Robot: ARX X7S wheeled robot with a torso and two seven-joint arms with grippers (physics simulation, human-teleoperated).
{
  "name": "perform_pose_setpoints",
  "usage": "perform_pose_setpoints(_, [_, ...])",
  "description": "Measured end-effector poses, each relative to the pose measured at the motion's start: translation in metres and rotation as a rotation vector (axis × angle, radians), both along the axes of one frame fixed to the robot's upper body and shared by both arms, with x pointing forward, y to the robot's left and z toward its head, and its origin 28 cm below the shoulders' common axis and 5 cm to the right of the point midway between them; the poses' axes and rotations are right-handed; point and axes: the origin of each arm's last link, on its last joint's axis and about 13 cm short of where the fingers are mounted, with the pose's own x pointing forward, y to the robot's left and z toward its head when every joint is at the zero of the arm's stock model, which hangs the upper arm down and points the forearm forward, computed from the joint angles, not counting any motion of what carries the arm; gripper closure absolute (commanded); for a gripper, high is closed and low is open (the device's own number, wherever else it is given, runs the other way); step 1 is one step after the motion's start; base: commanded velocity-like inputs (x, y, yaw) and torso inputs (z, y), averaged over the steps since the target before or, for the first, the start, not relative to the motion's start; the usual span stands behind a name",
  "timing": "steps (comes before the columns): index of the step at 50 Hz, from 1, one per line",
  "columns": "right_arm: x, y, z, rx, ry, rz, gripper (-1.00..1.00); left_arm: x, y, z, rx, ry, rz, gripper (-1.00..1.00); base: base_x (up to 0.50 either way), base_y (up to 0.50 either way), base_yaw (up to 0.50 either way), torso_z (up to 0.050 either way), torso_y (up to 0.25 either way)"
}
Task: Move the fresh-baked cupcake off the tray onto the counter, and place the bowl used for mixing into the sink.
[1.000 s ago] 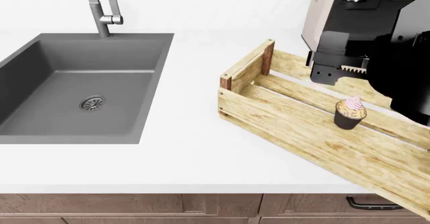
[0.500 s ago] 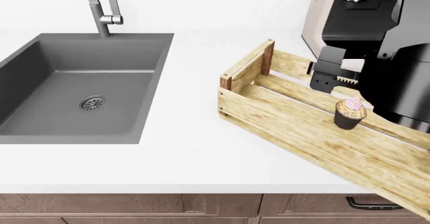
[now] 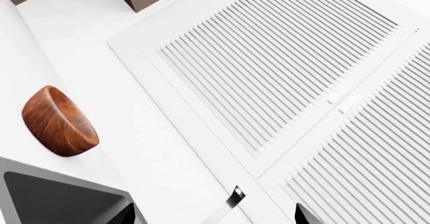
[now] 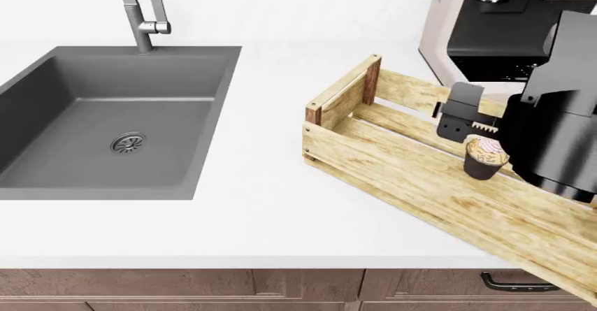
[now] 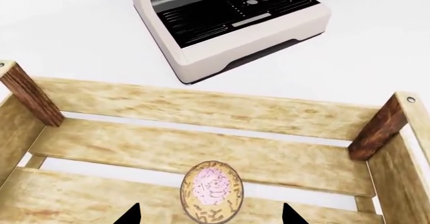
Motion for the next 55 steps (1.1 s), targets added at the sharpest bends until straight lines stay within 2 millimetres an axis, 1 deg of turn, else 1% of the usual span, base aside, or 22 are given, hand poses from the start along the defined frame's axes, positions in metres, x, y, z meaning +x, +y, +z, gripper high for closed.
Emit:
perform_pose_setpoints(16, [0.003,-0.002,-0.009,0.001,0.003,-0.008,-1.00,-0.001,0.001,0.000,-0.001,-0.002,0.001,-1.00,0.00,0.00,0.00,0.000,0.001])
perform_pose_setpoints(41, [0.018,-0.003,-0.028,0.003,0.002,-0.018,-1.00,-0.001,0.001,-0.001,0.000,-0.004,0.001,-1.00,0.00,0.00,0.00,0.000,0.000])
perform_pose_setpoints(55, [0.027,-0.003,-0.035,-0.001,0.001,-0.018,-1.00,-0.001,0.001,-0.001,-0.001,-0.003,0.000,-1.00,0.00,0.00,0.00,0.000,0.000])
